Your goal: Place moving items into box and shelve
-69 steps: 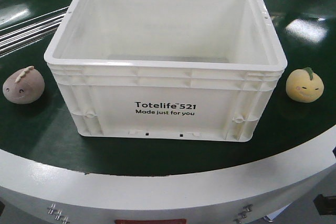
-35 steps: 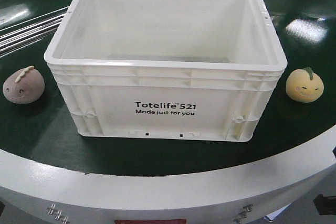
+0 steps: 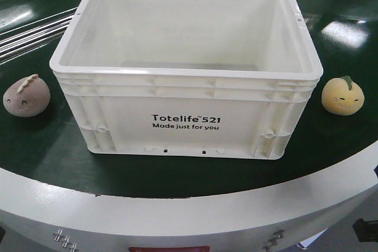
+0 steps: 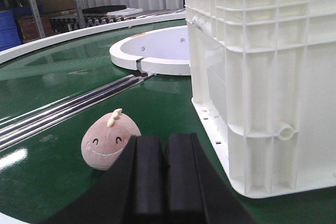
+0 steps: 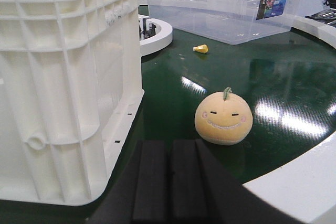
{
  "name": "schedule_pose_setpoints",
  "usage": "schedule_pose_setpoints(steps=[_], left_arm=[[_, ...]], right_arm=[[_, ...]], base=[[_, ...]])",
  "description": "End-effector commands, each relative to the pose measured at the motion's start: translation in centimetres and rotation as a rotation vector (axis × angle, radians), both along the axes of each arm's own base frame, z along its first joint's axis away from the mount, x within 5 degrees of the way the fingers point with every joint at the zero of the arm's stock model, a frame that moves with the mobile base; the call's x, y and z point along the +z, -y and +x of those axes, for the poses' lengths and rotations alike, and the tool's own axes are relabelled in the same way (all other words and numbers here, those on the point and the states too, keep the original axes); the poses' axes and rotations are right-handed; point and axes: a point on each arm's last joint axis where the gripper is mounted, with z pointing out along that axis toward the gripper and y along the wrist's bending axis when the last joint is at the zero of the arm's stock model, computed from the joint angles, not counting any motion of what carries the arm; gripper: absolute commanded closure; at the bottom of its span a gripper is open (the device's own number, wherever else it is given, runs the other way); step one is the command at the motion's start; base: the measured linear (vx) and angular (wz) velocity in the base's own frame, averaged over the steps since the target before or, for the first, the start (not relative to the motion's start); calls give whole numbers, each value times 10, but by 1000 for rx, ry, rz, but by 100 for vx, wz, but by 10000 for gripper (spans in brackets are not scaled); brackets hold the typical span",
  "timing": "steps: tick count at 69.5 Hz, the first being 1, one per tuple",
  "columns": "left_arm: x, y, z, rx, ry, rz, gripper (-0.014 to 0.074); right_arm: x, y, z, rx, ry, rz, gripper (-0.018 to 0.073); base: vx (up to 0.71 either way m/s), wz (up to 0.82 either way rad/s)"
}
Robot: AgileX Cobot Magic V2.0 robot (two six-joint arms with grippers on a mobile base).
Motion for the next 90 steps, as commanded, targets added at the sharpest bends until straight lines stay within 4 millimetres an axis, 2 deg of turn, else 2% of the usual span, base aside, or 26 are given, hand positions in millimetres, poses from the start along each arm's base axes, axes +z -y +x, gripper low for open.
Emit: schedule_pose_setpoints(steps=[1,39,54,64,73,80,90], left_arm=[[8,-2,-1,15,103,-24,603],[12,-2,-2,24,150,-22,603],[26,-6,-4,56,309,-38,603],[34,-6,-6,60,346,-43,603],[56,-5,-9,40,324,-46,603],[83,-3,-6,28,291,-41,603],[127,-1,13,22,246,-78,603]], right_arm=[[6,1,1,-18,79,2,566],[8,2,1,-22,102,3,566],[26,5,-1,-59,300,8,566],[38,7,-3,-73,389,16,566],[61,5,-8,-57,389,24,566],[90,4,-10,-38,361,3,566],[135,2,1,-21,292,-2,566]], base=[[0,0],[0,0],[0,0],[0,0],[0,0],[0,0],[0,0]])
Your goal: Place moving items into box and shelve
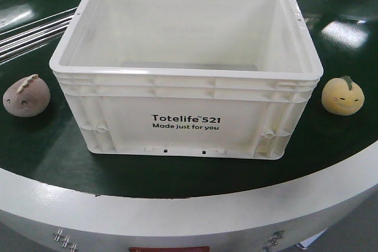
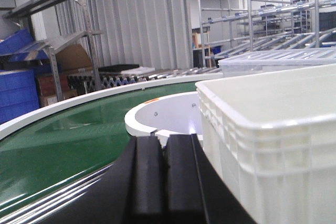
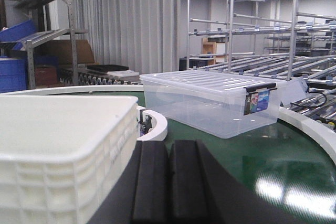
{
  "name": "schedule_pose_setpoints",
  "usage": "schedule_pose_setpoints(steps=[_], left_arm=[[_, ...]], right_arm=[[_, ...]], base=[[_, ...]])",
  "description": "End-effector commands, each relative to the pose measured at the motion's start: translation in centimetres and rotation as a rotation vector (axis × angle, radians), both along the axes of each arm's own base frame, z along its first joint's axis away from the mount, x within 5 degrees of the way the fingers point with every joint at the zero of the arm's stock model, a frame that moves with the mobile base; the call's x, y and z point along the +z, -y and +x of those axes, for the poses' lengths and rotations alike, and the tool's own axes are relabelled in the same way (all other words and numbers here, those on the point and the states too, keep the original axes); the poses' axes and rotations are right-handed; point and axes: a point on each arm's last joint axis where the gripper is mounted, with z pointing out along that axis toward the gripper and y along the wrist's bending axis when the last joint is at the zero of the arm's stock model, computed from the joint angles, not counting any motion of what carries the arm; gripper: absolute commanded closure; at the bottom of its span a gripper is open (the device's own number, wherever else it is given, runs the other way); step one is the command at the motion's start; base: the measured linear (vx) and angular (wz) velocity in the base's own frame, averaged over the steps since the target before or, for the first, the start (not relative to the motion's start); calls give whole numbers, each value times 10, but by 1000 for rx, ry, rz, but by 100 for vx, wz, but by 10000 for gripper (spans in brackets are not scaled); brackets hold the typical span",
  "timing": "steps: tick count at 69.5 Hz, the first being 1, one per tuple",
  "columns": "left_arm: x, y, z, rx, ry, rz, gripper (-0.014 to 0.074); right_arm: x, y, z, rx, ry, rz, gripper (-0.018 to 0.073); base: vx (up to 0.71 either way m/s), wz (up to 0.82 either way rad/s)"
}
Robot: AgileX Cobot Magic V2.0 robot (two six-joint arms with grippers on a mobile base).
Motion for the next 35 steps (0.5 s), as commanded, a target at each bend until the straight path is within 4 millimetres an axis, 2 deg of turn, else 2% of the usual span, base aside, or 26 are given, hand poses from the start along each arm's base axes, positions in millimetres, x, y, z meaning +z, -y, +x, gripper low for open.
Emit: schedule_pose_setpoints(steps=[1,10,18,27,35], left_arm=[[44,0,11,0,72,-72,603],[80,3,42,-6,24,-105,603],[108,5,69,-5,12,-104,603],[123,7,100,-4,-18,-101,603],[129,9,116,-2,-32,-100,603]], right_arm=[[37,0,6,-5,26,-13,566],[73,-2,28,12,-69,-28,566],[96,-3,54,16,-128,-76,566],[114,-3,79,17,-148,-80,566],[118,-4,98,15,-170,-79,566]], base=[[0,0],[0,0],[0,0],[0,0],[0,0]])
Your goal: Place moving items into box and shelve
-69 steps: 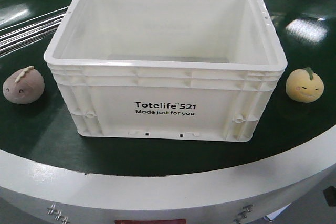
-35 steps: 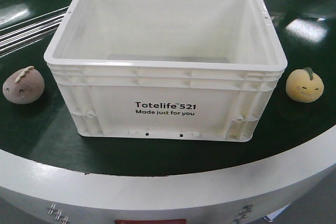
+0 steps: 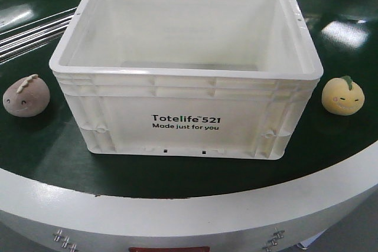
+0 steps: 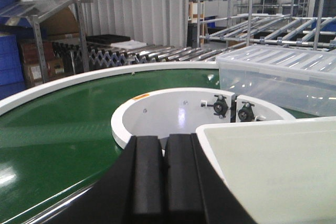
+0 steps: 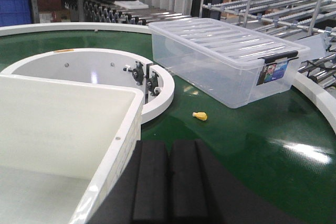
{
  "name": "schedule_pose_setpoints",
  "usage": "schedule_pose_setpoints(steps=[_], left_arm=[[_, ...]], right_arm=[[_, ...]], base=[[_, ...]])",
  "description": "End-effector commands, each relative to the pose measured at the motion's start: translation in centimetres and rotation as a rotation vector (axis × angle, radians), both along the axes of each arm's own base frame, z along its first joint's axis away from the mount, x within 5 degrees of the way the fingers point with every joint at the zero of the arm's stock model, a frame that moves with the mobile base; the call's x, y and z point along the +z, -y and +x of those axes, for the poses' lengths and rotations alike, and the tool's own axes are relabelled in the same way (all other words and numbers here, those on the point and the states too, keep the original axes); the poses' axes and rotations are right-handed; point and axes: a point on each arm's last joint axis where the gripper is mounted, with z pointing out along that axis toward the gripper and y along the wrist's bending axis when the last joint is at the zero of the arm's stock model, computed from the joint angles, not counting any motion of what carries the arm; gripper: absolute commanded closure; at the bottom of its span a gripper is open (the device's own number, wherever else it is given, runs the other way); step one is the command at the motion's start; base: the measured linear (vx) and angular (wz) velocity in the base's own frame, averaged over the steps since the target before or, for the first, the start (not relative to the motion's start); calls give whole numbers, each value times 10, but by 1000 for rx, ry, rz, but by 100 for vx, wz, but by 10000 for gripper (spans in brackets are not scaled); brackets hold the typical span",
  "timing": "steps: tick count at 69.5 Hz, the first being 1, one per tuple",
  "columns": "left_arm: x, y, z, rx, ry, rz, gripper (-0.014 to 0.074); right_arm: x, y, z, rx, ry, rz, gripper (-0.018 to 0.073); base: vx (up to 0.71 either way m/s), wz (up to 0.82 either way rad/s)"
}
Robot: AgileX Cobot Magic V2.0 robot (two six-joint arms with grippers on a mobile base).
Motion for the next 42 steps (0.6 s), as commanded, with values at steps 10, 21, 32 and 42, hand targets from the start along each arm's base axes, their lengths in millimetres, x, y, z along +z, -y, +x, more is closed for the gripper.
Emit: schedule_pose_setpoints(steps=[10,21,32,42], left_arm=[[22,-1,12,18,111,-34,603],[22,-1,12,18,111,-34,601],[20,0,12,16,97,-33,580],[19,0,12,14,86,-32,512]], right_arm=[[18,2,20,-22,100,31,566],[15,1,24,-21,79,33,565],[15,1,24,-20,73,33,532],[15,1,24,-20,73,30,416]], base=[[0,0],[0,0],[0,0],[0,0]])
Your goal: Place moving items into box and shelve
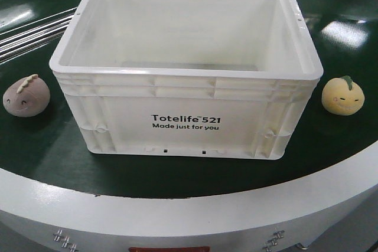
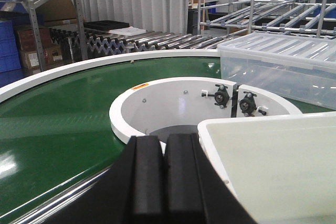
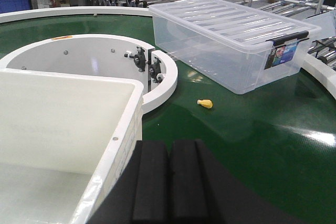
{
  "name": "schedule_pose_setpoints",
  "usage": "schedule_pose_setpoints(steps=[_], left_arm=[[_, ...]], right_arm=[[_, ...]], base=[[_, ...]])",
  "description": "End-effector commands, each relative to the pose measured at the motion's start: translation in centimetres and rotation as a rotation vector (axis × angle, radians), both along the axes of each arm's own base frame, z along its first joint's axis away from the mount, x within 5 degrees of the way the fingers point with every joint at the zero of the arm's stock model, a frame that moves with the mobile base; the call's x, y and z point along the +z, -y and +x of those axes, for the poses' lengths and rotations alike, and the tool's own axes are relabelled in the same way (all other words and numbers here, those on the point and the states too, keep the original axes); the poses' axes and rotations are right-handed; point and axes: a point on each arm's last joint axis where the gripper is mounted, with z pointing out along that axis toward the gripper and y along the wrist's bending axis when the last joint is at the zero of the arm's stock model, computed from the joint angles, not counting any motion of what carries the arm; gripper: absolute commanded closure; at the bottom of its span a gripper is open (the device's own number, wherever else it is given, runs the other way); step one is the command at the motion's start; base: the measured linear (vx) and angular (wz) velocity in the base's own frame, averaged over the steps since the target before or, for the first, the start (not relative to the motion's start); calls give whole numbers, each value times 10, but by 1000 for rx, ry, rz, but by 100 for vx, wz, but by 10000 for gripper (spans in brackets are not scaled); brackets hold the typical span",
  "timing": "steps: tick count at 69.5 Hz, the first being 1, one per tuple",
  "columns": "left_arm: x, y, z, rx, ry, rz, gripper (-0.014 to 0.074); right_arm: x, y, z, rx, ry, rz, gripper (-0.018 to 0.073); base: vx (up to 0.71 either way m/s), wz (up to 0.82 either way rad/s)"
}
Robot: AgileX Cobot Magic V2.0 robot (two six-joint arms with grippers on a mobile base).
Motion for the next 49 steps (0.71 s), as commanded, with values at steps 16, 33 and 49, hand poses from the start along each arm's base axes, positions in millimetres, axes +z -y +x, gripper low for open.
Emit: schedule_pose_setpoints(steps=[16,33,49], left_arm=[[21,-1,-3,13,118,-34,270],[22,-2,-3,14,123,-35,5],[22,-1,-5,12,119,-30,8]], right_arm=[[20,2,0,-20,126,3,34],[21,2,1,-22,129,16,-167],[20,2,1,-23,119,15,-104]], base=[[0,0],[0,0],[0,0]])
